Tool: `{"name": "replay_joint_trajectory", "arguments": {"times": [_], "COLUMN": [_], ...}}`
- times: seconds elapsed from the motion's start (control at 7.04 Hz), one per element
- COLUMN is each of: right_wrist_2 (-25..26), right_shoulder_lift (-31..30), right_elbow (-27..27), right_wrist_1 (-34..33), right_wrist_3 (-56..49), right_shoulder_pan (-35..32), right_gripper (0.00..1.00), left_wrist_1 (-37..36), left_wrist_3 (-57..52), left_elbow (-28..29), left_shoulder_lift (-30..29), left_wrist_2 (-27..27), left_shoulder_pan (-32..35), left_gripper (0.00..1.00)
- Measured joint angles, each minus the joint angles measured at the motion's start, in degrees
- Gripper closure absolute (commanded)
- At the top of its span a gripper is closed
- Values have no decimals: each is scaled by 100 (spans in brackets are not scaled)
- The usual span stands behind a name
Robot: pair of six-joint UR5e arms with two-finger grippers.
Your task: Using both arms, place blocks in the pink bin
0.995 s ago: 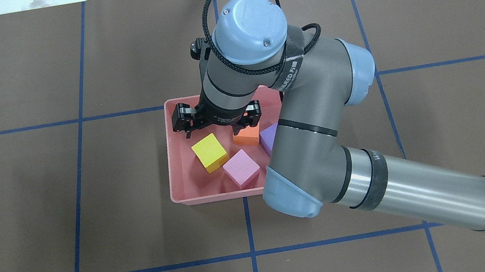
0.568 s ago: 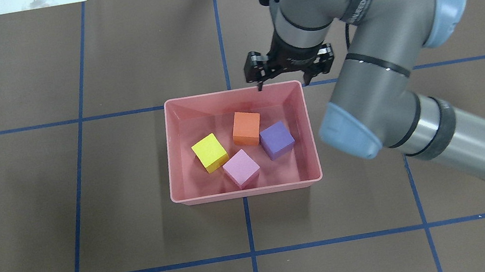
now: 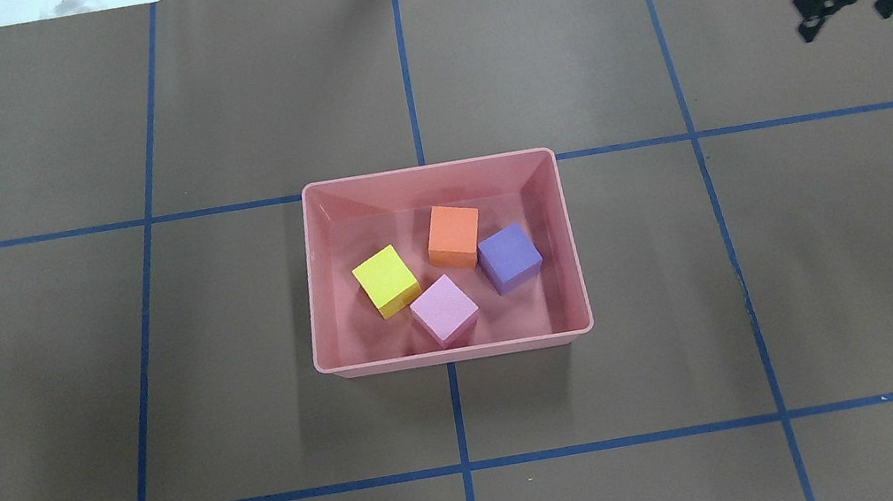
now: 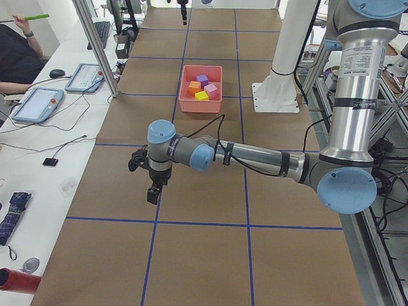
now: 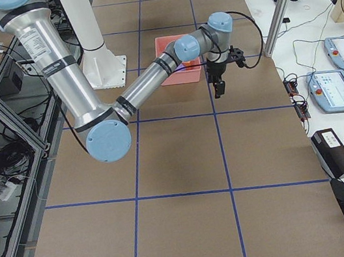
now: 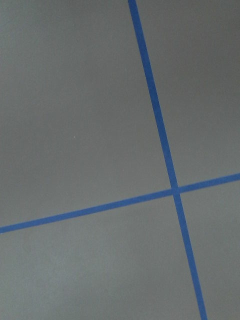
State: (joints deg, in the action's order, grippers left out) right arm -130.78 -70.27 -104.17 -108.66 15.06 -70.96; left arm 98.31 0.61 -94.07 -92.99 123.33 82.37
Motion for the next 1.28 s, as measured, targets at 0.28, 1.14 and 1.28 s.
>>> {"name": "replay_joint_trajectory", "arguments": {"times": [0.28, 1.14, 1.28], "right_wrist_2": [-374, -35, -81], "right_shoulder_lift": [-983, -1945, -1923], "right_elbow": [253, 1861, 1832], "right_wrist_1": [387, 2497, 2388], "right_wrist_3": [-1334, -2359, -2292], "right_shoulder_pan": [-879, -1994, -2025], "right_gripper": [0, 0, 0], "left_wrist_1": [-345, -457, -460], "left_wrist_3": [-533, -1052, -1046], "left_elbow": [282, 574, 574], "left_shoulder_lift": [13, 261, 265], "left_wrist_2": [625, 1036, 1036], "left_shoulder_pan": [464, 709, 710], "left_gripper": [0, 0, 0]}}
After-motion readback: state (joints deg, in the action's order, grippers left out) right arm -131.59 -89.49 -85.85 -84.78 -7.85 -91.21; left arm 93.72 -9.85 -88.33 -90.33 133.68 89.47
